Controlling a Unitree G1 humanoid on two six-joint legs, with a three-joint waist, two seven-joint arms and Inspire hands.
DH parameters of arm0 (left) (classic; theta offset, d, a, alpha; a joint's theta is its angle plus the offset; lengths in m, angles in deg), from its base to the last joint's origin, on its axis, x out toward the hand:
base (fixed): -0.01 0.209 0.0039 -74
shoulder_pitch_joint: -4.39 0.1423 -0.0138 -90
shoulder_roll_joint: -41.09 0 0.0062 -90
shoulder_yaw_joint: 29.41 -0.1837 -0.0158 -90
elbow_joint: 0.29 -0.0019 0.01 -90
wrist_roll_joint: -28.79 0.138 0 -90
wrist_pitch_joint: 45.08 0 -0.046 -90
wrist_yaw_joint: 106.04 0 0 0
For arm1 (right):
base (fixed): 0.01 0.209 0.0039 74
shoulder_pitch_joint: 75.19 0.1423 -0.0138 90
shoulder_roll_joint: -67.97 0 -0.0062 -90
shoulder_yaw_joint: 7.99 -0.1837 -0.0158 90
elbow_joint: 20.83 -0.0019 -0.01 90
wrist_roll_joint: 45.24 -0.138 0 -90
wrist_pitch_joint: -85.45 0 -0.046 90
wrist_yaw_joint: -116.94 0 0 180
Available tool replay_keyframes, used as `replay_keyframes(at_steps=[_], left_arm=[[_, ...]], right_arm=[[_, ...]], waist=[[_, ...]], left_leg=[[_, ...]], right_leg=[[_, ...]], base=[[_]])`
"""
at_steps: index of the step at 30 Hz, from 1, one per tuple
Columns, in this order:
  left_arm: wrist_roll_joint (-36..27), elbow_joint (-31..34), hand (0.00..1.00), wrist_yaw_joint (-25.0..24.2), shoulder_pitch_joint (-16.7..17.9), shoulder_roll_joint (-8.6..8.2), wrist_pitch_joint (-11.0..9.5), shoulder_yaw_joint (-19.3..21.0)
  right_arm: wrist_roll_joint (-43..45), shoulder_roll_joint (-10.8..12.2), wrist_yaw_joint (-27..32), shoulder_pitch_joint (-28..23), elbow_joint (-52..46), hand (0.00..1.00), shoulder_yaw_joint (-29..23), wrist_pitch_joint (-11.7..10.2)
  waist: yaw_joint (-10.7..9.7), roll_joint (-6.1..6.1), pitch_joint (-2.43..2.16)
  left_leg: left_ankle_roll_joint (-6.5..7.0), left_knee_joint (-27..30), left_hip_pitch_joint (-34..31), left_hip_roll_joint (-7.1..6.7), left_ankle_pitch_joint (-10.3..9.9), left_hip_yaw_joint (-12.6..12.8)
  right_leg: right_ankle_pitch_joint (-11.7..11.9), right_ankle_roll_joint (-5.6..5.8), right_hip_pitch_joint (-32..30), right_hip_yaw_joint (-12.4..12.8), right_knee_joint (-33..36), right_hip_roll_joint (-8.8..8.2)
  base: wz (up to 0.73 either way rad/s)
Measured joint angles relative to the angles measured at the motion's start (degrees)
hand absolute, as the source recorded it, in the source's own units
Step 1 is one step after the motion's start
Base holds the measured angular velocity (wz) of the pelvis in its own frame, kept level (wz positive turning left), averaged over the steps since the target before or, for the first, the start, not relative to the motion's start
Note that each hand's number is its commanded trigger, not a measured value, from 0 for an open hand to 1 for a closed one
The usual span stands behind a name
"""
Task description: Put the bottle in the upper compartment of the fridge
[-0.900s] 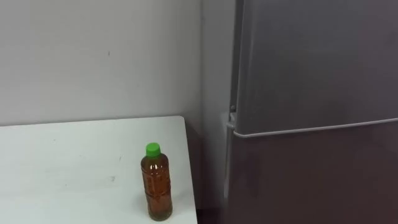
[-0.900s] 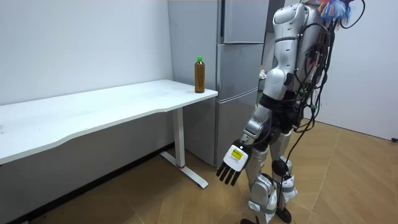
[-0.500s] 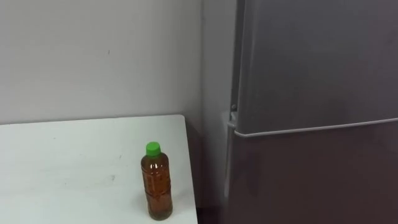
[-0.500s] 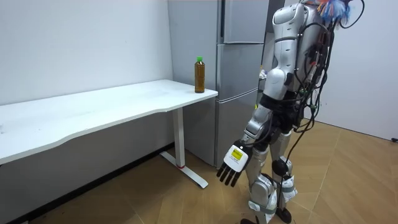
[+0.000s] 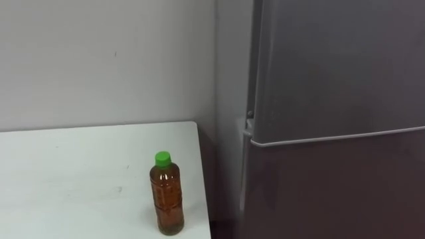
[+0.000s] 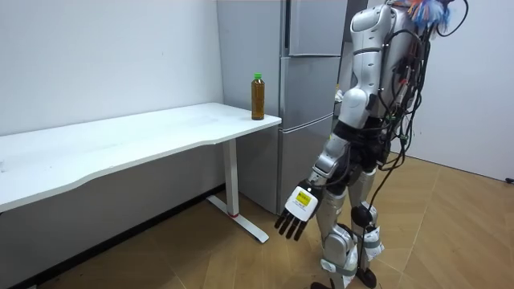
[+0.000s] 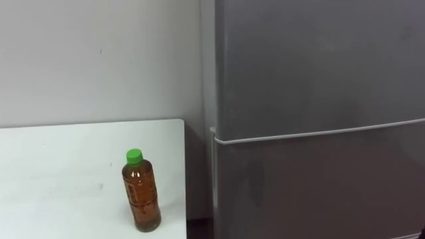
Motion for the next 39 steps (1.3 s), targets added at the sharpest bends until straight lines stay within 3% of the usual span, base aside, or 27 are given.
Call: replay_keyframes(at_steps=[9,11,15,21,31,39], left_arm=[[-12.8,10.3,0.00,4.4,0.3,-0.07,-2.1,3.6],[-14.3,13.2,0.00,5.2,0.0,-0.04,-3.0,4.5],[-17.4,18.5,0.00,6.2,-0.2,-0.03,-4.2,6.3],[-19.8,27.6,0.00,9.3,-0.6,-0.04,-5.6,6.8],[-20.5,47.6,0.00,14.6,-2.6,0.34,-9.2,8.5],[-20.0,59.5,0.00,17.0,-3.7,0.41,-9.6,8.9]], right_arm=[[2.4,-0.1,-1.0,-0.3,-0.3,0.00,-2.5,-0.7],[3.3,-0.1,-1.0,-0.2,-0.5,0.00,-3.2,-0.8],[4.0,-0.3,-0.9,-0.6,-0.9,0.00,-4.9,-0.9],[4.3,-0.3,-0.7,-1.1,-1.5,0.00,-6.8,-1.5],[6.5,-0.1,-0.8,-2.2,-3.1,0.00,-7.4,-3.3],[7.0,0.0,-0.9,-2.4,-2.9,0.00,-7.5,-3.2]], waist=[[0.1,0.61,0.00],[0.2,1.31,-0.27],[0.1,2.35,0.07],[-0.1,2.62,0.14],[-0.1,2.37,-0.01],[-0.3,2.26,-0.05]], left_leg=[[-0.03,0.0,0.5,0.00,0.0,0.0],[-0.04,0.2,0.5,0.01,0.0,-0.1],[-0.07,0.0,1.4,-0.02,-0.2,0.0],[-0.13,0.0,1.8,0.00,-0.2,0.0],[-0.11,-0.1,2.2,0.04,-0.2,0.6],[-0.11,0.0,2.3,0.05,-0.2,0.6]], right_leg=[[-0.3,0.03,0.5,0.1,0.2,-0.02],[-0.3,0.03,0.5,0.4,0.2,0.01],[-0.2,0.04,1.1,0.5,0.2,0.03],[-0.5,0.00,1.4,-0.3,0.2,-0.06],[-0.7,0.00,0.9,1.1,1.3,-0.09],[-0.7,-0.01,0.9,1.0,1.3,-0.07]], base=[[0.01],[-0.04],[-0.02],[0.01],[-0.04],[0.00]])
